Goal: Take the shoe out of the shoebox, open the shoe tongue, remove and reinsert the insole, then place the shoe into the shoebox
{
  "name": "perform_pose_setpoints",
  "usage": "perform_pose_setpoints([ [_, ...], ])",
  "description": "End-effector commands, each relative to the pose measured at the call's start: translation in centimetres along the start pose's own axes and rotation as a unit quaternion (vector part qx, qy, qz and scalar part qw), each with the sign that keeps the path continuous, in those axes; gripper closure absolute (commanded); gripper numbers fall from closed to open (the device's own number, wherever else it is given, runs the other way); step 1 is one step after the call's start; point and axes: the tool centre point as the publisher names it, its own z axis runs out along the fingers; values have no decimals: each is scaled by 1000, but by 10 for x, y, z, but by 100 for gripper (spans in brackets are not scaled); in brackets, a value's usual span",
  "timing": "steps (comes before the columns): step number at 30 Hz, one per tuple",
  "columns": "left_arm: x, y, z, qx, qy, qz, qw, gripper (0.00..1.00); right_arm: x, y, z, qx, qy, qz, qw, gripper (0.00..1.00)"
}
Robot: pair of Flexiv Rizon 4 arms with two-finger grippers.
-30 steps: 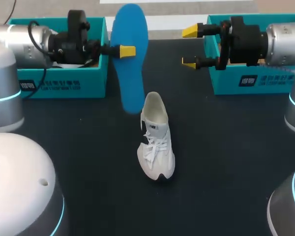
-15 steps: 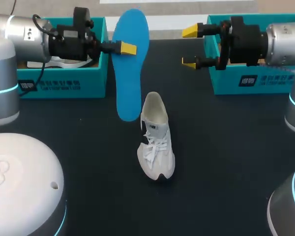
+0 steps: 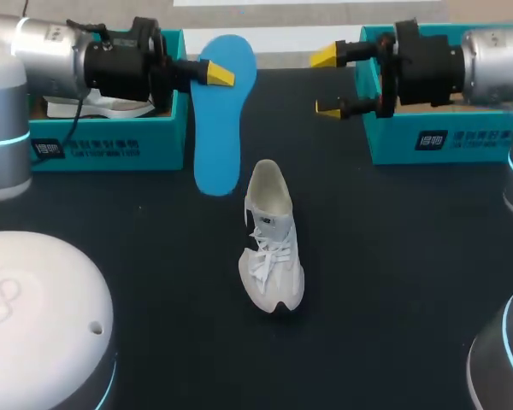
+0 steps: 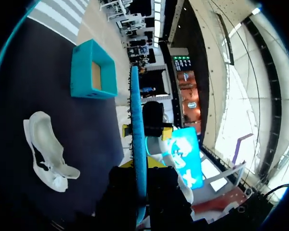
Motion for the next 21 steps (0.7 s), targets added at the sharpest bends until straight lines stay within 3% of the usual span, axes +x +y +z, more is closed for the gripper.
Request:
perform_pose_setpoints([
  [1, -9, -14, 4, -50, 66, -101, 991, 100, 18, 0, 0, 5, -59, 0, 998, 0],
  [13, -7, -27, 12, -41, 75, -47, 995, 100, 50, -5, -5, -2, -164, -3, 986, 0],
  [21, -10, -38, 16, -21, 70, -45, 996, 100, 72, -7, -4, -3, -246, 11, 969, 0],
])
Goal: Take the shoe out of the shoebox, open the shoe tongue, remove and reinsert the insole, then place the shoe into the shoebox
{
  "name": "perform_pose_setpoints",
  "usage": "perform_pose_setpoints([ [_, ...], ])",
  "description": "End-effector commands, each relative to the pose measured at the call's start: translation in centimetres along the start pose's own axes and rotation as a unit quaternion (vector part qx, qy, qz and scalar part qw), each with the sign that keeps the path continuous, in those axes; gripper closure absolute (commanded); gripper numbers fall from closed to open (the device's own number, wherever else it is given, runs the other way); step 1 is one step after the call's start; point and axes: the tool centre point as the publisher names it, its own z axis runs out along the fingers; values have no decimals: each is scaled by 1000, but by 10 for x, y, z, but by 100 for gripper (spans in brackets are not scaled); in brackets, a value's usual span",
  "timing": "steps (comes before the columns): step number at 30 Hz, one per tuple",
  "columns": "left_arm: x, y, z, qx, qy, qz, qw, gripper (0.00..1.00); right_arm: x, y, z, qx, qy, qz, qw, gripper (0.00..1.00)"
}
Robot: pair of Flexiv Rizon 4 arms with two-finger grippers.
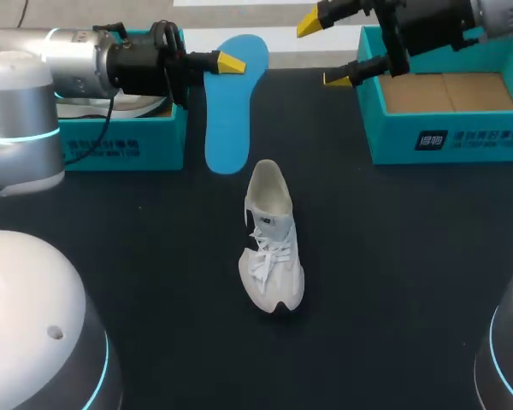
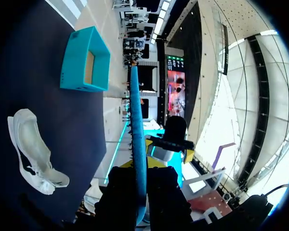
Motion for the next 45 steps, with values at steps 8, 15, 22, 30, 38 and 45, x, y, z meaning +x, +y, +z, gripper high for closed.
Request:
perform_pose_setpoints([
  [8, -9, -3, 13, 32, 3, -12, 999, 100, 36, 2, -3, -3, -271, 24, 962, 0],
  [15, -13, -7, 24, 54, 4, -15, 998, 100, 49, 5, 15, 12, -413, 10, 911, 0],
  [22, -13, -10, 27, 57, 0, -23, 998, 100, 55, 8, 32, 40, -562, 21, 826, 0],
  [30, -13, -10, 27, 57, 0, -23, 998, 100, 55, 8, 32, 40, -562, 21, 826, 0],
  [38, -13, -10, 27, 57, 0, -23, 998, 100, 49, 9, 37, 5, -625, -37, 780, 0],
  [45, -13, -10, 27, 57, 0, -23, 998, 100, 40, 14, 41, 2, -628, -37, 778, 0],
])
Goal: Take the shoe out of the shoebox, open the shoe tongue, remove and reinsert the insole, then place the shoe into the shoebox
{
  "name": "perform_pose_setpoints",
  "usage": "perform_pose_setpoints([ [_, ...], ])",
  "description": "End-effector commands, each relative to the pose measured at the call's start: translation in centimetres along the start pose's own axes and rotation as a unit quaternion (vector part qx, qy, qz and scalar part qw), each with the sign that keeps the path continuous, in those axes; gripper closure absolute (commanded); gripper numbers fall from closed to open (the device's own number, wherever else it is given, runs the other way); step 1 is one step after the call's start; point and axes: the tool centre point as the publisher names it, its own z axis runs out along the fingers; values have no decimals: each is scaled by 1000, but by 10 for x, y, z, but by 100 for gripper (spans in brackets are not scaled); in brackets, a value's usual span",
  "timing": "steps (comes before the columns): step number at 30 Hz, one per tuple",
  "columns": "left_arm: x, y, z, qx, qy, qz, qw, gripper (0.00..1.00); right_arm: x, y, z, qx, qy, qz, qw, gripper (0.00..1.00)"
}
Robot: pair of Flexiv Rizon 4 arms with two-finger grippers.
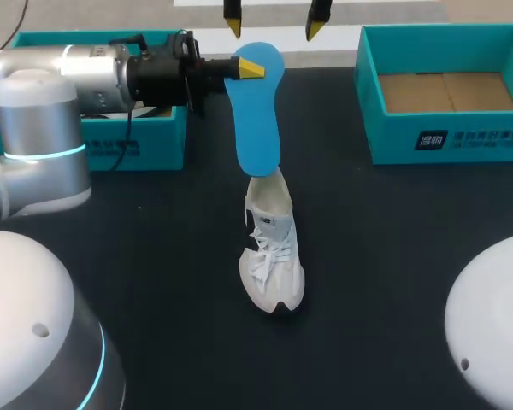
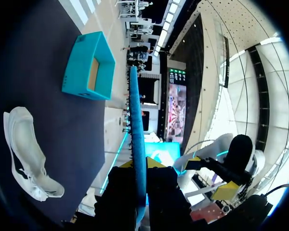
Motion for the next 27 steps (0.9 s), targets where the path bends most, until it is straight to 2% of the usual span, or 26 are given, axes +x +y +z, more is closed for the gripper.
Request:
perform_pose_setpoints([
  [1, 0, 0, 0, 0, 0, 0, 1000, 100, 5, 3, 3, -2, -165, -3, 986, 0],
  [11, 0, 0, 0, 0, 0, 0, 1000, 100, 11, 5, 9, -1, -111, -10, 994, 0],
  [22, 0, 0, 0, 0, 0, 0, 1000, 100, 17, -1, 14, 1, -78, -20, 997, 0],
  [24, 0, 0, 0, 0, 0, 0, 1000, 100, 17, -3, 15, -4, -51, -20, 998, 0],
  [27, 0, 0, 0, 0, 0, 0, 1000, 100, 17, -3, 15, -4, -51, -20, 998, 0],
])
